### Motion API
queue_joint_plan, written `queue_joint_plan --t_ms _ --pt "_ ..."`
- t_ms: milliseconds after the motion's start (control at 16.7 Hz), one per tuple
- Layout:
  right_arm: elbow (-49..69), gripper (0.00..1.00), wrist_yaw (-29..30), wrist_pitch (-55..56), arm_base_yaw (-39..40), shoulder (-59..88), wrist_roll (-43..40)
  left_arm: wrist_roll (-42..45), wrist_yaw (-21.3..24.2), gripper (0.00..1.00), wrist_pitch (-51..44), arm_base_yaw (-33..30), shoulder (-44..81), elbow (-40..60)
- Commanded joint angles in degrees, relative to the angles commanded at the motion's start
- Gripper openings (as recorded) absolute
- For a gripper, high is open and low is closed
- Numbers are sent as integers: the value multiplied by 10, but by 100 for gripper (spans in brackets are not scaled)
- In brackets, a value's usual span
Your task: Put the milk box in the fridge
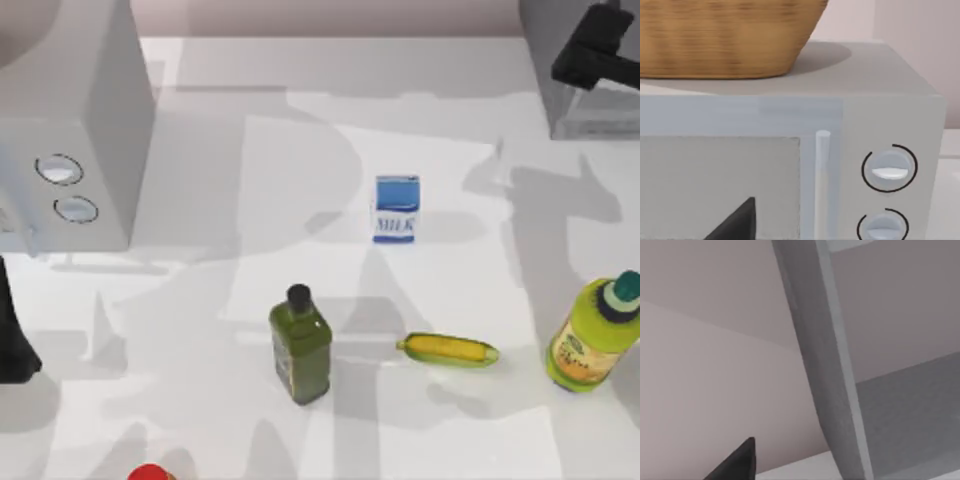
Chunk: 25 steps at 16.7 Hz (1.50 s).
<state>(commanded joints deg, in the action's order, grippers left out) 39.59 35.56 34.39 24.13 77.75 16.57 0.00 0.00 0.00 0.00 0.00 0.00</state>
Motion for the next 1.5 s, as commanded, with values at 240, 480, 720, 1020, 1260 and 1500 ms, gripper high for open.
queue_joint_plan --t_ms 240,480,720,1020,1260,1500 --pt "35 100 31 49 35 97 4 0 0 100 0 0 0 0" --pt "58 100 56 94 70 195 3 0 0 100 0 0 0 0" --pt "80 100 77 143 106 286 0 0 0 100 0 0 0 0" --pt "104 100 99 208 148 391 -5 0 0 100 0 0 0 0" --pt "112 100 111 262 186 478 -16 0 0 100 0 0 0 0" --pt "100 100 110 303 214 536 -34 0 0 100 0 0 0 0"
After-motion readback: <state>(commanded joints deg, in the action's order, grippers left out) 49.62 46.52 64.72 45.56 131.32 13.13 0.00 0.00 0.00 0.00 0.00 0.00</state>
